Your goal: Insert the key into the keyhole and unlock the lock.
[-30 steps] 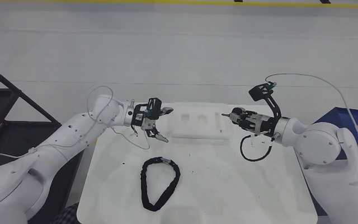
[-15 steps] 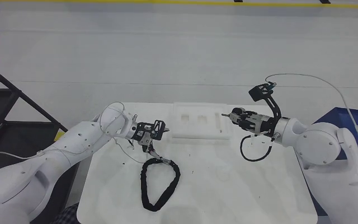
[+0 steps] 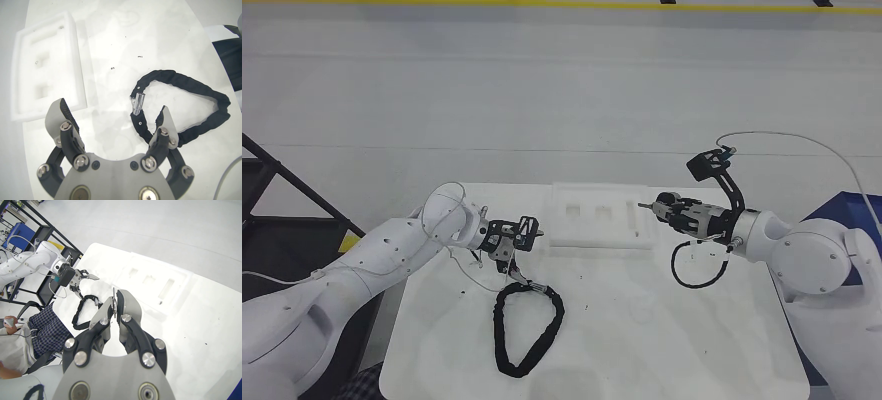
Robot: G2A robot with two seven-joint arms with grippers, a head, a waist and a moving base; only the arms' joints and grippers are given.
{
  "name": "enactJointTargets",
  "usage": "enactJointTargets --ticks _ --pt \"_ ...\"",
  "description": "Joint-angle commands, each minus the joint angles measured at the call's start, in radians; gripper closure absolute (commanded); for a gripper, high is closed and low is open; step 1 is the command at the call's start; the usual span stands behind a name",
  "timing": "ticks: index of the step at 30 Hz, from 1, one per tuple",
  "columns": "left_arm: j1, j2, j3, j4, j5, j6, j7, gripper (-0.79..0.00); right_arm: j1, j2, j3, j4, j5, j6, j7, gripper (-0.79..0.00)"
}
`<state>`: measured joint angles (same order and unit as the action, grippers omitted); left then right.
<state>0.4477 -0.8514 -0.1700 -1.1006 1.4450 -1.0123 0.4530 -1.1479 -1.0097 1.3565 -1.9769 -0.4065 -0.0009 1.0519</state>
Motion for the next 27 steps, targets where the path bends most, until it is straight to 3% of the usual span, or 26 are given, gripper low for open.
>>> enactJointTargets --ticks 1,7,14,20,27 --pt "0.0 0.0 0.0 0.0 0.0 0.0 0.0 -0.785 0.0 0.0 0.0 0.0 0.0 0.0 0.0 0.0" --pt "0.048 0.002 -0.015 -0.006 -0.02 0.026 0.045 -0.785 0.0 0.0 0.0 0.0 0.0 0.0 0.0 0.0" --pt "0.111 0.005 0.0 0.067 0.174 0.076 0.296 -0.785 0.0 0.0 0.0 0.0 0.0 0.0 0.0 0.0" --pt "0.135 -0.029 0.0 0.148 0.313 0.096 0.446 -0.785 0.0 0.0 0.0 0.0 0.0 0.0 0.0 0.0" --pt "0.14 -0.097 0.0 0.232 0.386 0.108 0.457 -0.785 0.0 0.0 0.0 0.0 0.0 0.0 0.0 0.0"
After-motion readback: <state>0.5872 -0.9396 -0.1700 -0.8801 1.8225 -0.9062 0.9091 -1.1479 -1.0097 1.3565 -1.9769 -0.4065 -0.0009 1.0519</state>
